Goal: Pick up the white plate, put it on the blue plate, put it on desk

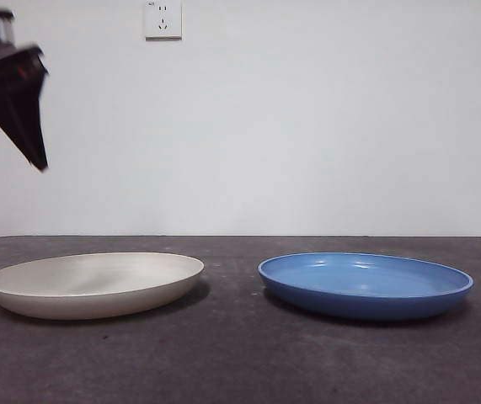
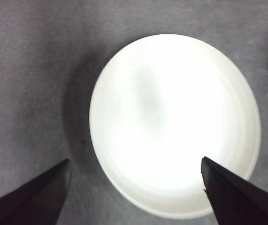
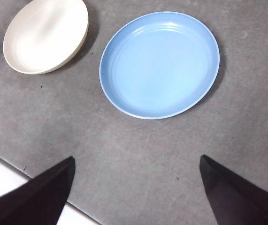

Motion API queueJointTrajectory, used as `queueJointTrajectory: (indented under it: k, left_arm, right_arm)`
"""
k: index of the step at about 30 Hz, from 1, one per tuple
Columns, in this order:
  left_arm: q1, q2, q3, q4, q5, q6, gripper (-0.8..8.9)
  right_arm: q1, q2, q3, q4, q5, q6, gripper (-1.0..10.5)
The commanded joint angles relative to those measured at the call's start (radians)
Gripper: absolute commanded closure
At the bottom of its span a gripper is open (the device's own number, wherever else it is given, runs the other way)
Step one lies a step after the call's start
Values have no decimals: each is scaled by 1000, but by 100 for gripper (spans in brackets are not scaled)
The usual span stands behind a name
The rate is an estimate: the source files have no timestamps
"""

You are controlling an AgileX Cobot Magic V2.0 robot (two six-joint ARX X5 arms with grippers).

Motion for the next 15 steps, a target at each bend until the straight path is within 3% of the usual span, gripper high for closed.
queueJointTrajectory:
  k: [1, 15]
  left_arm:
    - [-2, 68, 21, 59, -5, 0, 377]
    - [-2, 290, 21, 204, -53, -6, 377]
  right_arm:
    - [3, 4, 19, 17, -3, 10, 521]
    - [3, 4, 19, 23, -3, 10, 521]
